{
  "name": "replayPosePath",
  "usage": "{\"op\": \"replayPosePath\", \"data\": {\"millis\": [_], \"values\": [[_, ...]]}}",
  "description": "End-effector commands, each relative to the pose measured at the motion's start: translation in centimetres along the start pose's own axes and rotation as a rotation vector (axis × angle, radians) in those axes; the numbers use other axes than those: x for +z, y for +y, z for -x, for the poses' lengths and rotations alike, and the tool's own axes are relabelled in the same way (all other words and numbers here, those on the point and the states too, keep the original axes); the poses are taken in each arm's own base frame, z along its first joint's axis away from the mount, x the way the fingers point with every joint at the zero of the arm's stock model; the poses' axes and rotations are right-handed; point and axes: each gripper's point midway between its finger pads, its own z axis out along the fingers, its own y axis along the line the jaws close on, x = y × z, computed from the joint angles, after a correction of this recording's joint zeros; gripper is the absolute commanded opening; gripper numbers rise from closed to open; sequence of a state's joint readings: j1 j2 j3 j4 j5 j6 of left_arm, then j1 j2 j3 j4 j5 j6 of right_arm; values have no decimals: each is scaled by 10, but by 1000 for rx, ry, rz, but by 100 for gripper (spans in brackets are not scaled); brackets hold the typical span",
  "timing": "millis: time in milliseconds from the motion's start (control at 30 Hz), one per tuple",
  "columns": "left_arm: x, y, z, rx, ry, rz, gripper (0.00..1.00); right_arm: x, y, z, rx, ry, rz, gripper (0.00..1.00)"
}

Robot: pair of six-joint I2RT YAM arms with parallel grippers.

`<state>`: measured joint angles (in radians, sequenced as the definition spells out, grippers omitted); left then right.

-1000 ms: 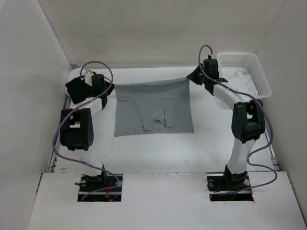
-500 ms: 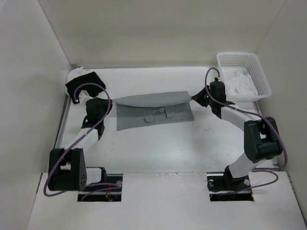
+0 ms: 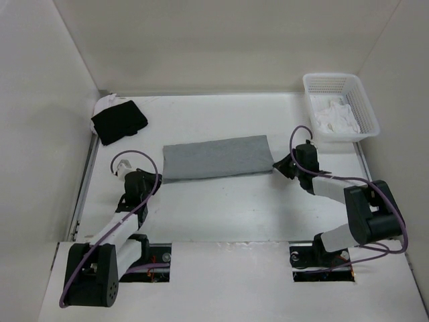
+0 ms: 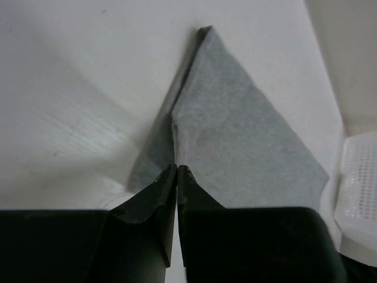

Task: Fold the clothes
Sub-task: Fold the tank top

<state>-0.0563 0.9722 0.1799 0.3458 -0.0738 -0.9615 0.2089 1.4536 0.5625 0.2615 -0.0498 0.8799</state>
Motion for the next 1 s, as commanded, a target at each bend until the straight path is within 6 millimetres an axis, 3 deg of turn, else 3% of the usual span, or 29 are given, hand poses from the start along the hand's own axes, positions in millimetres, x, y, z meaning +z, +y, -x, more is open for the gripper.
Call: {"op": "replayPosePath", "data": {"millis": [0,100,167,300,367,467,567,667,833,967], "values": [[0,6,1,19,-14,2,7,-5,10,4,-5,-54,44,9],[-1,12,10,-1,-39,16,19,-13,6,-13,-39,-32,45,26],[-2,4,22,-15,-73,-4,19,-19,6,-18,-68,-29,51,32],[-5,-47,27,-4,-69,-106,18,-26,7,-3,-105,-105,16,44],[-4,-83,6,33,-16,-167,18,-22,12,6,-132,-132,2,49],[1,-124,-41,102,71,-223,18,-11,16,12,-143,-140,-17,54],[12,-139,-86,138,150,-243,18,0,14,12,-149,-129,-48,58],[23,-125,-105,129,182,-209,18,5,11,9,-173,-125,-84,57],[35,-65,-99,130,176,-74,18,12,17,-8,-153,-52,-68,56],[32,-21,-81,111,154,13,18,12,14,-39,-134,33,-47,36]]}}
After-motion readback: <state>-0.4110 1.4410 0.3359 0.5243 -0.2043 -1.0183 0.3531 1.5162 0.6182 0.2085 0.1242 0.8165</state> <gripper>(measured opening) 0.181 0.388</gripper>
